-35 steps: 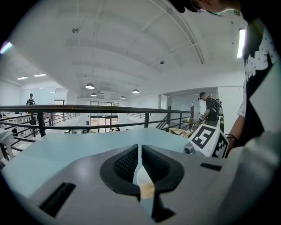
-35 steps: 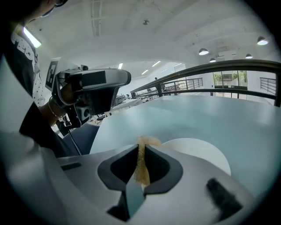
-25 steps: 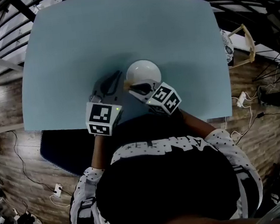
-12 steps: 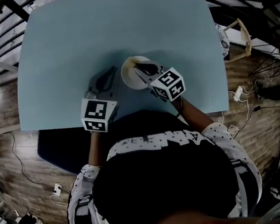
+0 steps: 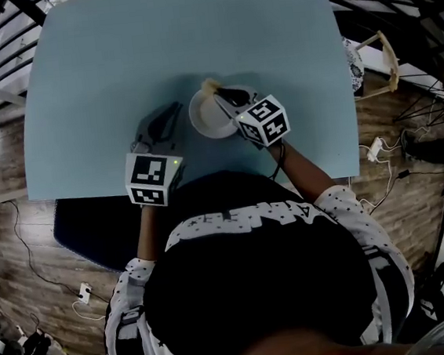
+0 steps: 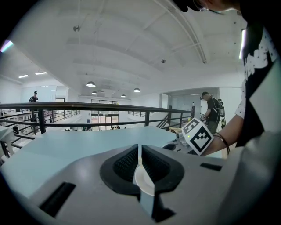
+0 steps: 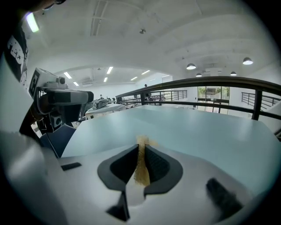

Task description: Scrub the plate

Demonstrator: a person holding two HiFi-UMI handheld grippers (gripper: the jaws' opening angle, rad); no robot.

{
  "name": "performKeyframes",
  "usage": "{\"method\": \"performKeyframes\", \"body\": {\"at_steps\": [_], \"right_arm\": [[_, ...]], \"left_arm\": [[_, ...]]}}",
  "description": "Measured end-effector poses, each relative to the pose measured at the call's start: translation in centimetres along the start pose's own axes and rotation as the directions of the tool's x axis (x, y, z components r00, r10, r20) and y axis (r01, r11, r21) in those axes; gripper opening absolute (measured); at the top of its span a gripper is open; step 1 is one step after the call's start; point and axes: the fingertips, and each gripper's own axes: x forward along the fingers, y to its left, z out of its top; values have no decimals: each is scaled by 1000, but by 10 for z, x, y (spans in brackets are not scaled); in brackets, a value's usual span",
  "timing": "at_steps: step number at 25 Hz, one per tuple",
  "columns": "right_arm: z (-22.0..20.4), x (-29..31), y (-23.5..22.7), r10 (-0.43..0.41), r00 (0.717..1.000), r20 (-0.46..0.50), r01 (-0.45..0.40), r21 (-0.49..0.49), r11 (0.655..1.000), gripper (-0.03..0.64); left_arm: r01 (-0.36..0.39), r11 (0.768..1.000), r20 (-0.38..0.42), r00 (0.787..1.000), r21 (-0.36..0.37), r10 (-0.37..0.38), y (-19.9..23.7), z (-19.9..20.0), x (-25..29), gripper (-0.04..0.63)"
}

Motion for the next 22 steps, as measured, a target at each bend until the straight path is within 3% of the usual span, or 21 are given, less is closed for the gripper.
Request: {"method": "performKeyframes", "body": {"at_steps": [22], "right_arm": [[-29, 2, 34, 119, 988, -102, -117, 25, 993, 52]], "left_arm": [[3, 1000, -6, 1000, 27, -3, -5, 3, 2, 15]]}}
